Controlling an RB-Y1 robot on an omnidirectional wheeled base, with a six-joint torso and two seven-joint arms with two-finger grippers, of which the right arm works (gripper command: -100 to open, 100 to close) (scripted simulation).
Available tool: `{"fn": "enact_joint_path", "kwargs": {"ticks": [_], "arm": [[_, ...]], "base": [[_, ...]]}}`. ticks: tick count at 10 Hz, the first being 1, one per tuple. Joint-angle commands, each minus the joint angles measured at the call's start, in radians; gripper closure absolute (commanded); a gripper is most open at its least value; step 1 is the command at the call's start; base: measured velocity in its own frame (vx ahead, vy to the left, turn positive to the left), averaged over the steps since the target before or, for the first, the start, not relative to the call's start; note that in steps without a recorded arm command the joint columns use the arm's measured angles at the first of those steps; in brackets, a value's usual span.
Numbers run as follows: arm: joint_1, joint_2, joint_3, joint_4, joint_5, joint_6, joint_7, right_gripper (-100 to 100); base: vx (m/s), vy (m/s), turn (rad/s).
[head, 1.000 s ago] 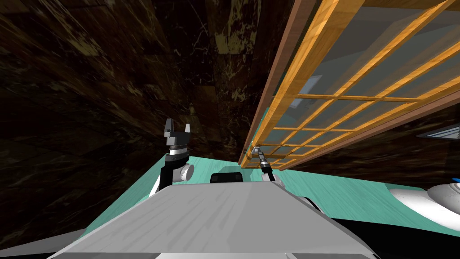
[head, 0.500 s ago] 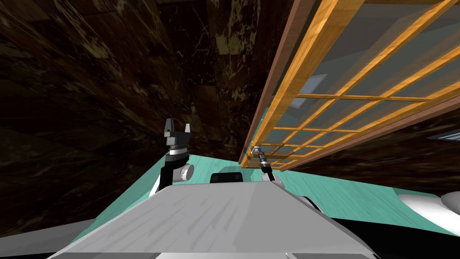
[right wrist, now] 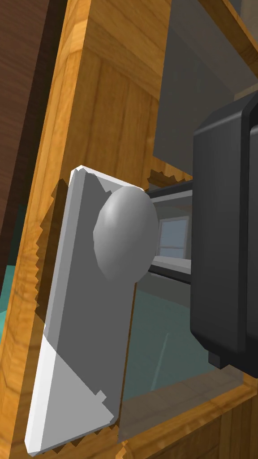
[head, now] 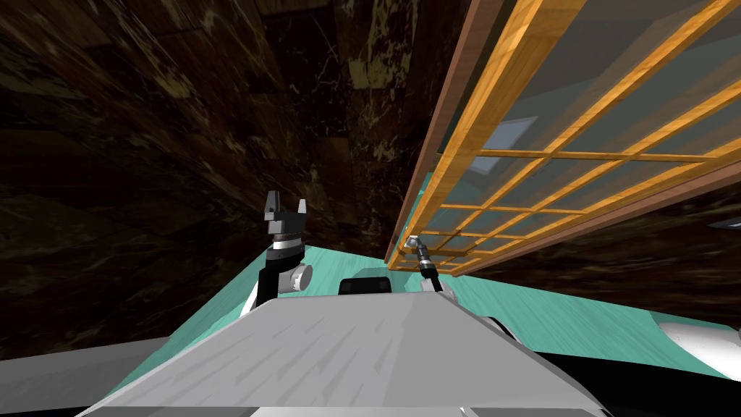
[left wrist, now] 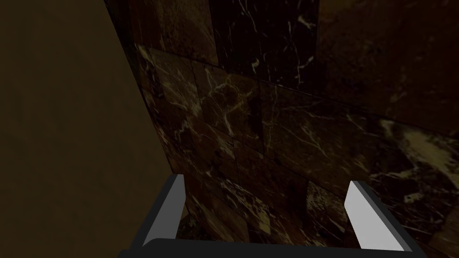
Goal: Pull the door open
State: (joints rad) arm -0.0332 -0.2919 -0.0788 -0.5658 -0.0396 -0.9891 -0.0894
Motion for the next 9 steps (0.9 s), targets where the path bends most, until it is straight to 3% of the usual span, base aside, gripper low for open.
{"fn": "enact_joint_path", "kwargs": {"ticks": [1, 3, 7, 8, 9], "arm": [[-0.010, 0.014, 0.020, 0.001, -0.019, -0.003, -0.050, 100], [-0.011, 0.014, 0.027, 0.000, -0.035, 0.000, -0.102, 100], [-0.011, 0.014, 0.027, 0.021, -0.035, 0.000, -0.107, 100], [-0.011, 0.014, 0.027, 0.000, -0.035, 0.000, -0.107, 100], [-0.012, 0.015, 0.034, -0.002, -0.050, 0.004, -0.149, 100]], "base": [[-0.054, -0.019, 0.108], [-0.039, -0.025, 0.045], [-0.009, -0.006, 0.011], [0.000, 0.000, -0.016], [-0.026, -0.011, 0.060]]}}
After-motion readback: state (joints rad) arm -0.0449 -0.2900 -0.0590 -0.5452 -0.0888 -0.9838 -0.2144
